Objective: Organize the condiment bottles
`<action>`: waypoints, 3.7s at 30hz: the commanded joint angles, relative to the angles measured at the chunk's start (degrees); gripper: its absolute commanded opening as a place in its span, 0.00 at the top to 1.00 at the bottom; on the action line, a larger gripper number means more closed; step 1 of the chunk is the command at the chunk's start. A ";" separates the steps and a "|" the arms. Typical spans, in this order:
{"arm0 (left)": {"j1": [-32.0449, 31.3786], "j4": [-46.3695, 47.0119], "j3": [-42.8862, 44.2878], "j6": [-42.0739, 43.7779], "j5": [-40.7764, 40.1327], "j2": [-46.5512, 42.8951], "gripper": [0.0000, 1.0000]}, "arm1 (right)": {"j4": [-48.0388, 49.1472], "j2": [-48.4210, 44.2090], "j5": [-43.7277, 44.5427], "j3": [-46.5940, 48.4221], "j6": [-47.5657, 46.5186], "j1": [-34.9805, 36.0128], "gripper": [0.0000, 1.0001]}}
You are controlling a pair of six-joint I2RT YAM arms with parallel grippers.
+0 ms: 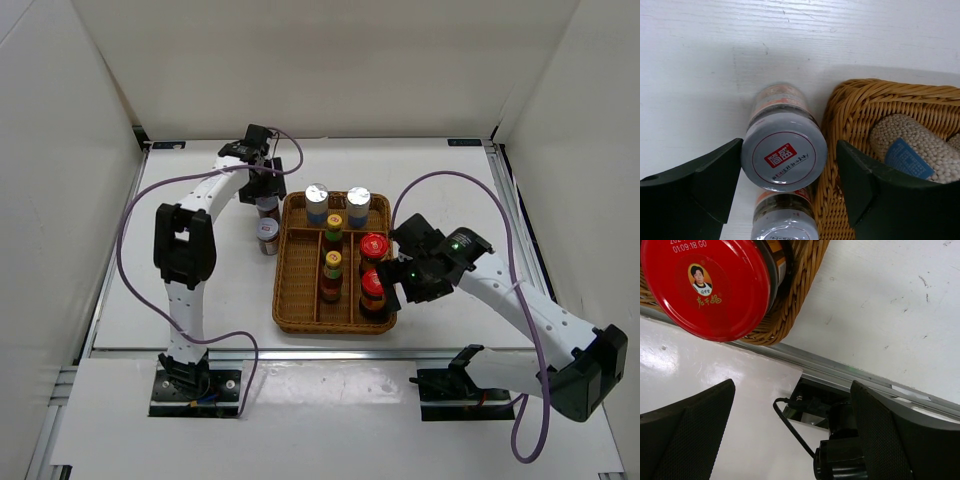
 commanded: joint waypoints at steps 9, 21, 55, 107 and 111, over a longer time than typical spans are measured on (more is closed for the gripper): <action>0.01 0.30 9.63 3.99 -9.06 -12.12 0.89 | -1.04 0.82 1.81 0.45 0.82 -0.23 0.01; -7.98 -0.23 4.15 7.26 -9.51 -34.62 0.89 | -1.04 2.49 -0.56 0.45 -0.23 -0.23 0.01; -20.65 12.69 -24.00 -5.67 -11.97 -27.16 0.89 | -0.52 3.02 -2.23 0.45 -1.29 -0.23 0.01; -1.66 12.08 -31.39 0.84 2.27 -22.69 0.01 | 0.01 4.60 -4.43 0.45 -2.35 -0.23 0.01; -2.19 12.08 -29.82 0.84 2.27 -22.15 0.01 | 0.01 5.13 -4.96 0.45 -2.35 -0.23 0.01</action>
